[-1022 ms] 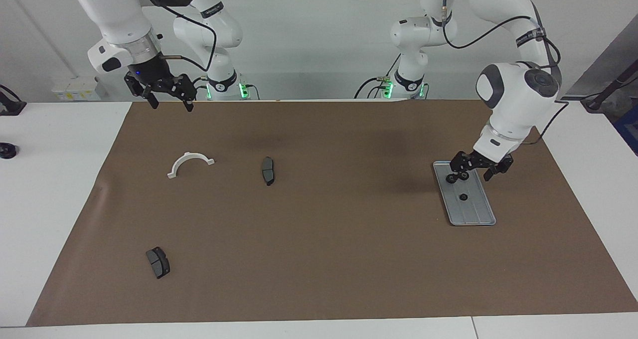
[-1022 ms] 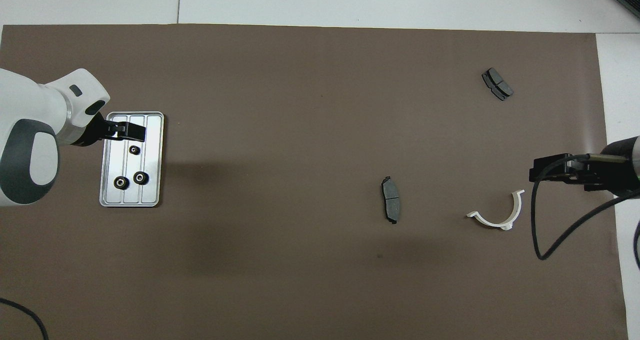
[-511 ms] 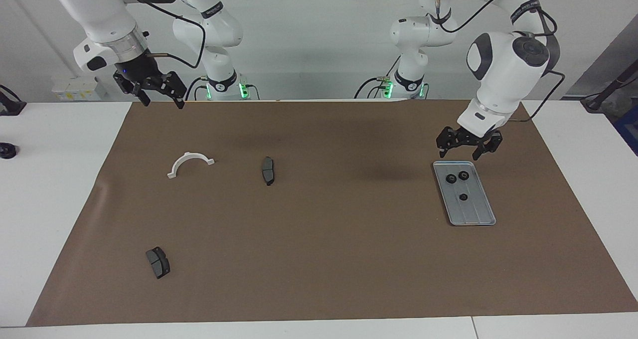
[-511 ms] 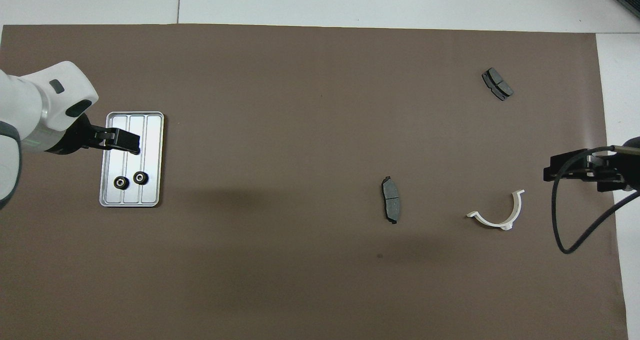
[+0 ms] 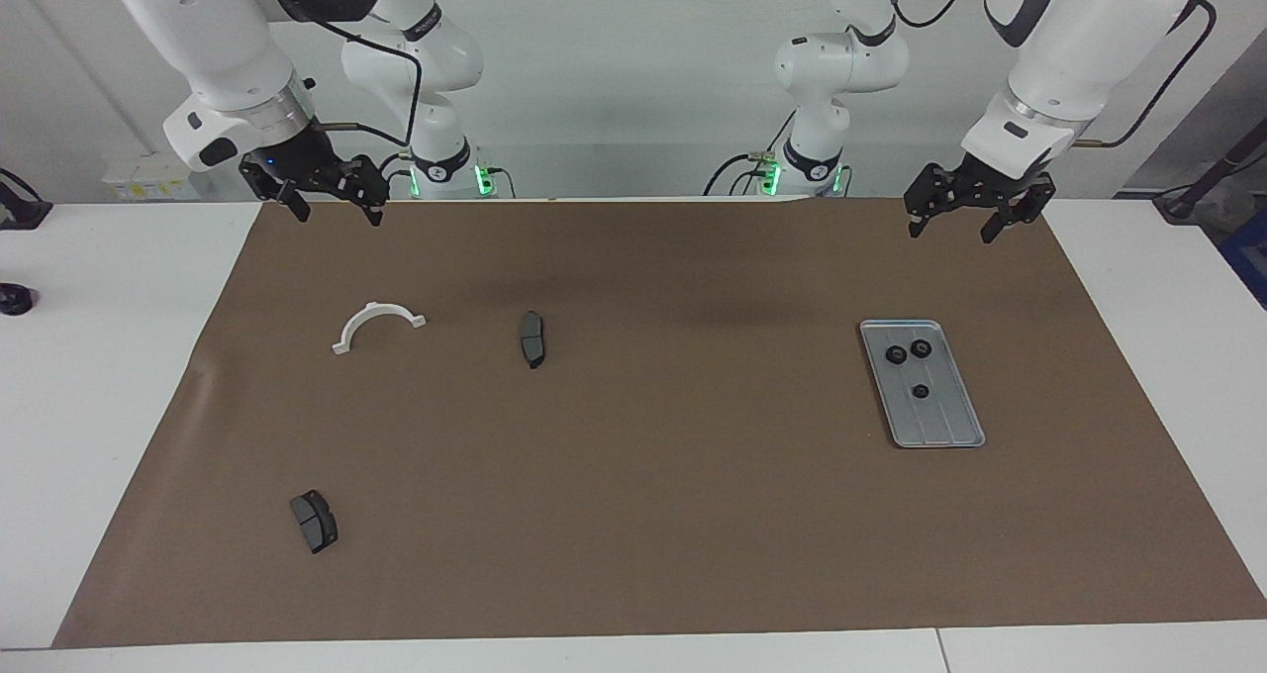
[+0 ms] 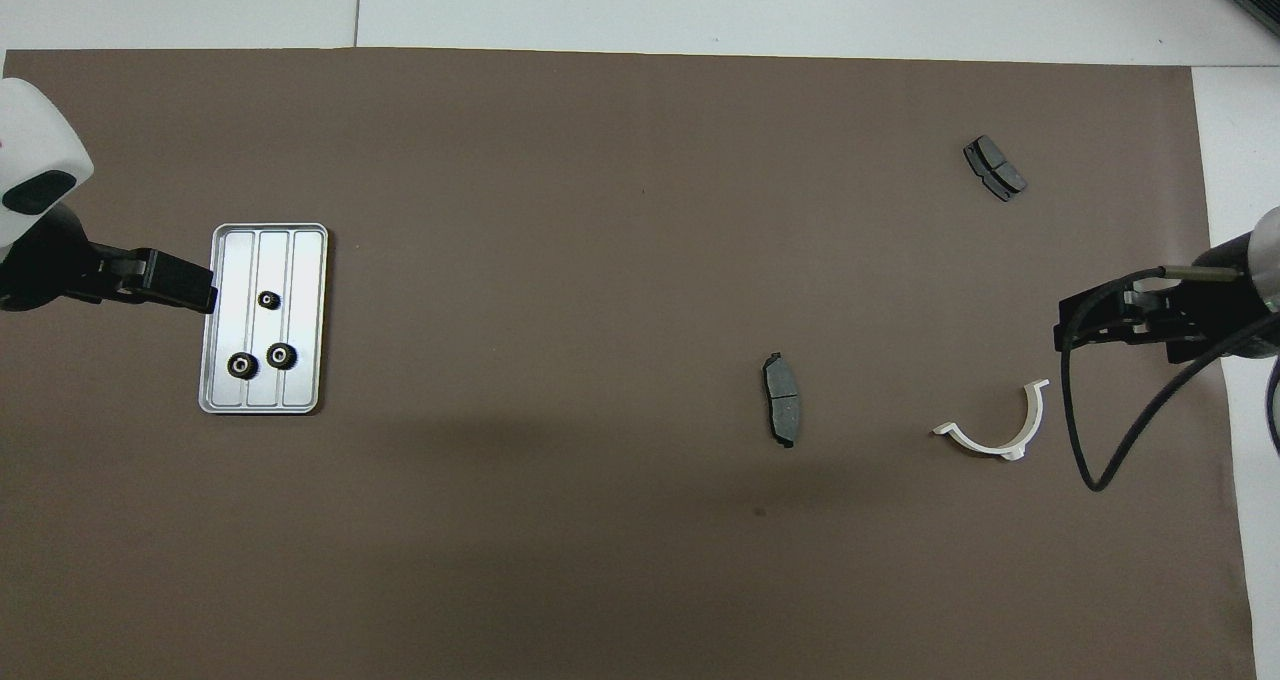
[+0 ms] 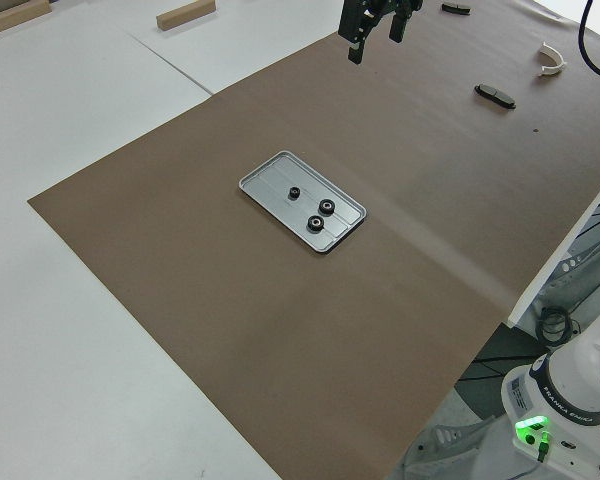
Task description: Pick bearing gear from pile to tray
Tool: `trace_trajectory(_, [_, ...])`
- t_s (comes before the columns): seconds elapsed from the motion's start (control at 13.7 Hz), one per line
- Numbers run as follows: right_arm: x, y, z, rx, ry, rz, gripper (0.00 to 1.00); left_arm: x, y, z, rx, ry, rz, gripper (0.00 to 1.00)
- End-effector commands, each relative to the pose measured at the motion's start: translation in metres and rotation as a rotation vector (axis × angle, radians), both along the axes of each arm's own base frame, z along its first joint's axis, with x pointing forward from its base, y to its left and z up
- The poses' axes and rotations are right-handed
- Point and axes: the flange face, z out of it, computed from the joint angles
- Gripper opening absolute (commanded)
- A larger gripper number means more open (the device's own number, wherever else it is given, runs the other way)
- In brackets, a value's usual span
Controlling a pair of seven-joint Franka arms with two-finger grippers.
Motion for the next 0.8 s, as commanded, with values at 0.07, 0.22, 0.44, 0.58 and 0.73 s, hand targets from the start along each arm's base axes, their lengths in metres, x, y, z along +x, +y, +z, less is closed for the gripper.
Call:
trace_trajectory(0.07, [0.005, -0.017, 0.005, -0.023, 0.008, 0.002, 1.00, -0.005, 0.004, -0.001, 0.002, -0.001, 0.011, 1.00])
trace_trajectory(0.22, [0.004, -0.026, 0.017, -0.011, -0.054, 0.063, 1.00, -0.006, 0.007, 0.003, 0.002, -0.001, 0.012, 1.00])
trace_trajectory(0.44, [0.007, -0.031, 0.020, -0.010, -0.085, 0.067, 1.00, -0.002, 0.012, 0.011, 0.001, -0.011, 0.005, 1.00])
trace_trajectory(0.58, [0.007, -0.031, 0.020, -0.010, -0.089, 0.063, 1.00, -0.002, 0.013, 0.010, -0.001, -0.011, -0.010, 1.00])
trace_trajectory(0.73, [0.007, -0.031, 0.021, -0.010, -0.091, 0.067, 1.00, -0.003, 0.013, 0.009, 0.001, -0.008, -0.010, 1.00])
